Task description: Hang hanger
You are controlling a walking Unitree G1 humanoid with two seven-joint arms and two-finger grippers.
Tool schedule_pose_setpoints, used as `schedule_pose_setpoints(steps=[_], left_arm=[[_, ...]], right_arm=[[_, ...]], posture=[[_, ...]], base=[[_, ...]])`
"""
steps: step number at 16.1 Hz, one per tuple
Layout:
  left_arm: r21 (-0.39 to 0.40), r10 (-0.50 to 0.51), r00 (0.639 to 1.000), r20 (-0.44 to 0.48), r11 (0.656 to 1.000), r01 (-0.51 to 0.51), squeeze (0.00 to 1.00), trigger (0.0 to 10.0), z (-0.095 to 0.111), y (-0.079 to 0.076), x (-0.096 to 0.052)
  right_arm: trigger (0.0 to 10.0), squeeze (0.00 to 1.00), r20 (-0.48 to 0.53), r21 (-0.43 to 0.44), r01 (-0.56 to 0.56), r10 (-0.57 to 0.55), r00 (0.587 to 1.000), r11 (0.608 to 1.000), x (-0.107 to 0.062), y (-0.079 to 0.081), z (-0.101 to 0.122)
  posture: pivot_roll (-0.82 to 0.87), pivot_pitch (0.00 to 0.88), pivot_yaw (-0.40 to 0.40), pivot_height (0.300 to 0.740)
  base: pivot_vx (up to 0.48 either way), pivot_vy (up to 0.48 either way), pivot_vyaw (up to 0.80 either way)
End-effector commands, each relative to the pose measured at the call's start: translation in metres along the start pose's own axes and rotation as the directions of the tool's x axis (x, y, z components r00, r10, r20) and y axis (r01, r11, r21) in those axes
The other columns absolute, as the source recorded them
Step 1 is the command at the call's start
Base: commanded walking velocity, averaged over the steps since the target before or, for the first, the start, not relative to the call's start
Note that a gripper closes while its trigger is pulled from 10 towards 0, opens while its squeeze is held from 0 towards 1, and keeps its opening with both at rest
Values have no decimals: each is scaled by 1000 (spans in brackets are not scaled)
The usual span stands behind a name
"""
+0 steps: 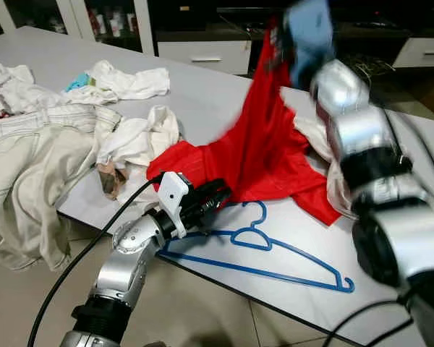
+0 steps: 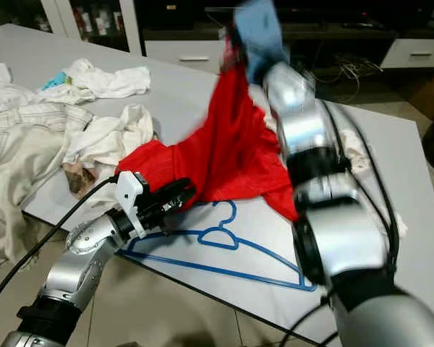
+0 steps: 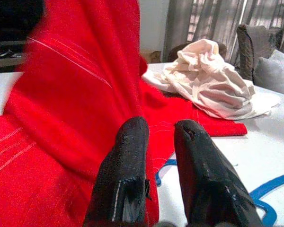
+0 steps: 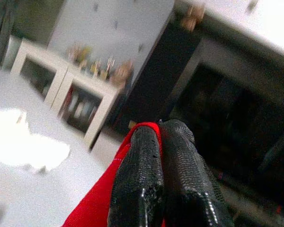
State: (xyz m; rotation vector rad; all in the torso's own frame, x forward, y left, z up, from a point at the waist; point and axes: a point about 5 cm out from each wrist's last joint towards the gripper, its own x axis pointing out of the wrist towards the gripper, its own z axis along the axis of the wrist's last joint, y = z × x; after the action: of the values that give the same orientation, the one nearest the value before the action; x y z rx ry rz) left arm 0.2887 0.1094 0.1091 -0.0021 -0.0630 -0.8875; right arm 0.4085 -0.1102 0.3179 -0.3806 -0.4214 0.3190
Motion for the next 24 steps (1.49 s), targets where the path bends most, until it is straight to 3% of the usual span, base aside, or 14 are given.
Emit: schedule_pose_setpoints(steps=[1, 4, 6, 7, 9, 12, 14, 20, 22, 24], left_arm=[[20, -8, 1000, -8, 1000, 8, 0, 10000, 1, -1, 1], [20, -2, 1000, -9, 1000, 2, 0, 10000, 0, -3, -1], [19, 1, 1000, -10, 1000, 0, 0, 10000, -1, -3, -2], [19, 0, 1000, -9, 1000, 0, 0, 10000, -1, -3, -2], [21, -5, 1000, -14, 1000, 5, 0, 10000, -1, -2, -1], [24, -19, 1000, -16, 1000, 19, 0, 10000, 0, -2, 2], [24, -22, 1000, -14, 999, 22, 0, 10000, 1, -2, 4], [26, -9, 1000, -13, 1000, 9, 0, 10000, 0, -3, 1], [25, -8, 1000, -14, 1000, 8, 0, 10000, 0, -3, 1], [26, -18, 1000, -18, 999, 19, 0, 10000, 0, -3, 1]], right_arm=[[0, 0, 55, 4, 45, -45, 997, 999, 3, -10, 13], [0, 0, 87, 7, 197, -197, 976, 980, 2, -42, 23], [0, 0, 48, 9, 336, -336, 941, 942, -9, -69, 11], [0, 0, 41, 10, 353, -353, 935, 935, -11, -72, 9], [0, 0, -9, -3, 526, -526, 850, 850, -34, -109, -6], [0, 0, -47, -40, 567, -568, 821, 823, -44, -123, -14], [0, 0, -106, -57, 541, -544, 832, 839, -46, -117, -28], [0, 0, -291, -34, 433, -423, 858, 901, -67, -67, -94], [0, 0, -300, -25, 427, -414, 859, 904, -70, -62, -98], [0, 0, -226, 41, 352, -335, 915, 935, -64, -40, -91]], posture=[[-18, 0, -28, 740], [-9, 0, -32, 740], [-11, 0, -30, 740], [-12, 0, -29, 740], [-29, 0, -17, 740], [-43, 0, -9, 740], [-44, 0, -9, 740], [-21, 0, -20, 740], [-21, 0, -20, 740], [-55, 0, 3, 740]], base=[[0, 0, 0], [0, 0, 0], [0, 0, 0], [0, 0, 0], [0, 0, 0], [0, 0, 0], [0, 0, 0], [0, 0, 0], [0, 0, 0], [0, 0, 0]])
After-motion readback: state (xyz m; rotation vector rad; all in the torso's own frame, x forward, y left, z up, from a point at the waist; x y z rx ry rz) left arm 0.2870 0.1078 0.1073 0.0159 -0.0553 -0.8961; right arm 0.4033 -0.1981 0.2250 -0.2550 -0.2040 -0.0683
